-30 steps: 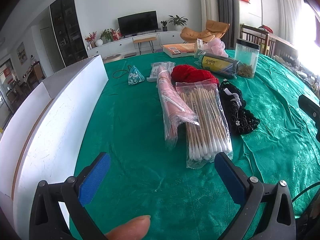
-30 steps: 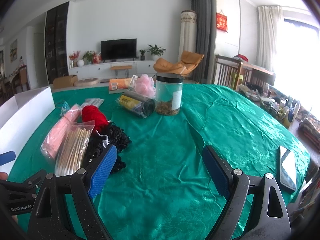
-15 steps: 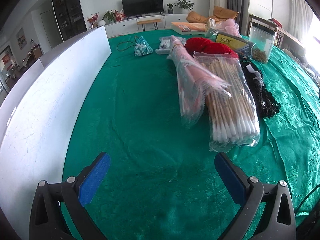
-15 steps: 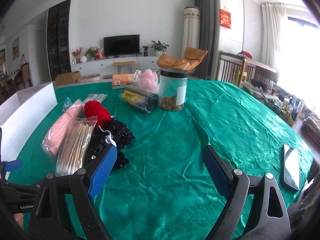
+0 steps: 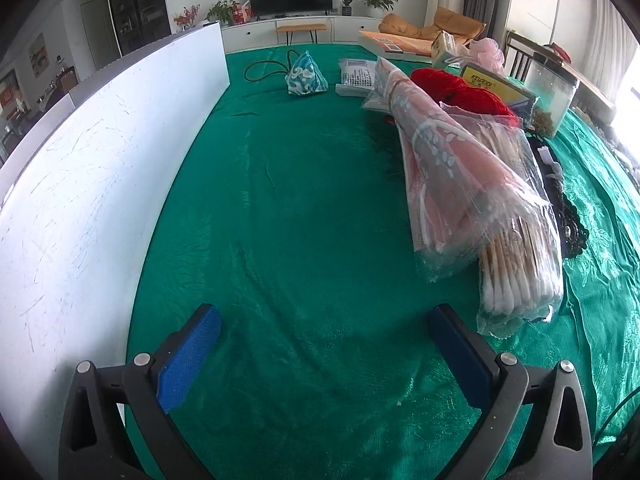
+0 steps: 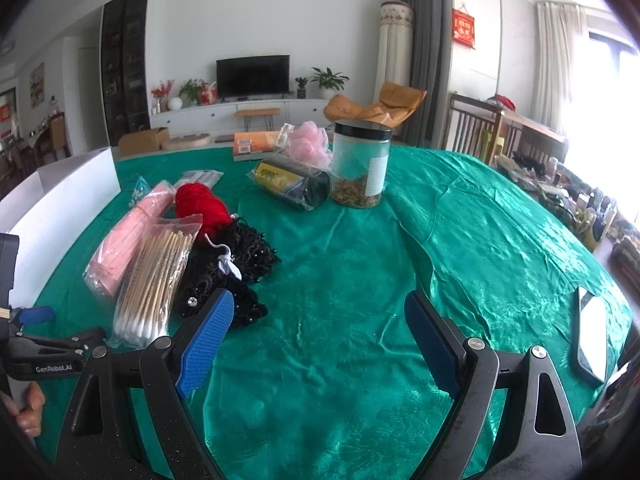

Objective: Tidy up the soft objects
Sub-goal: 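Move the right tool toward the pink mesh bath pouf while the left tool advances over the table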

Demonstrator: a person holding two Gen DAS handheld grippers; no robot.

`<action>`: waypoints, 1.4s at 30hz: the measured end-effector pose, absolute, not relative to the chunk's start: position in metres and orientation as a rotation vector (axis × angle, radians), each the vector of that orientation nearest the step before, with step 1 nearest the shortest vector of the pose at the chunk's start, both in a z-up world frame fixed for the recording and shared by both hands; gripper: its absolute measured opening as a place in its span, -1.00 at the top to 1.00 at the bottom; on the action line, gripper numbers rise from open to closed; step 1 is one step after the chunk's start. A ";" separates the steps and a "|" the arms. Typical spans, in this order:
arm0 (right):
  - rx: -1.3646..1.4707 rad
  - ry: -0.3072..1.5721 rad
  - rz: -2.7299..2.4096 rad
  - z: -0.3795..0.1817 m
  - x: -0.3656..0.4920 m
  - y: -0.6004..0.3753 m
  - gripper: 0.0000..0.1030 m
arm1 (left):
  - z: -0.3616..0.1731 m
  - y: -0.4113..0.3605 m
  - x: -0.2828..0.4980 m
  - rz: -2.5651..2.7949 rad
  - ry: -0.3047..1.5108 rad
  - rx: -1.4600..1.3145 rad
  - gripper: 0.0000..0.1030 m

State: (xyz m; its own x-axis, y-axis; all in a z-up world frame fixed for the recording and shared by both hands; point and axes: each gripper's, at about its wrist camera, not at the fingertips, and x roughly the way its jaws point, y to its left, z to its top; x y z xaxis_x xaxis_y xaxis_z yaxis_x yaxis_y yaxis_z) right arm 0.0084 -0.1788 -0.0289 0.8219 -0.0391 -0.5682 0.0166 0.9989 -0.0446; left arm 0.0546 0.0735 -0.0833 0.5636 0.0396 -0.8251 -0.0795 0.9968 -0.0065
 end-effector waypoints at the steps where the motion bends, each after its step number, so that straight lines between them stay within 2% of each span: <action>1: -0.031 0.612 -0.028 -0.030 0.009 -0.180 -0.73 | -0.084 0.075 0.056 0.070 0.963 -0.044 -1.00; 16: 0.102 0.747 -0.002 -0.051 0.028 -0.196 -0.73 | -0.084 0.079 0.058 0.036 0.952 -0.033 -1.00; 34: 0.118 0.761 -0.014 -0.054 0.030 -0.200 -0.73 | -0.084 0.079 0.058 0.037 0.951 -0.033 -1.00; 42: 0.098 0.733 0.093 -0.034 0.052 -0.197 -0.73 | -0.084 0.079 0.058 0.037 0.951 -0.033 -1.00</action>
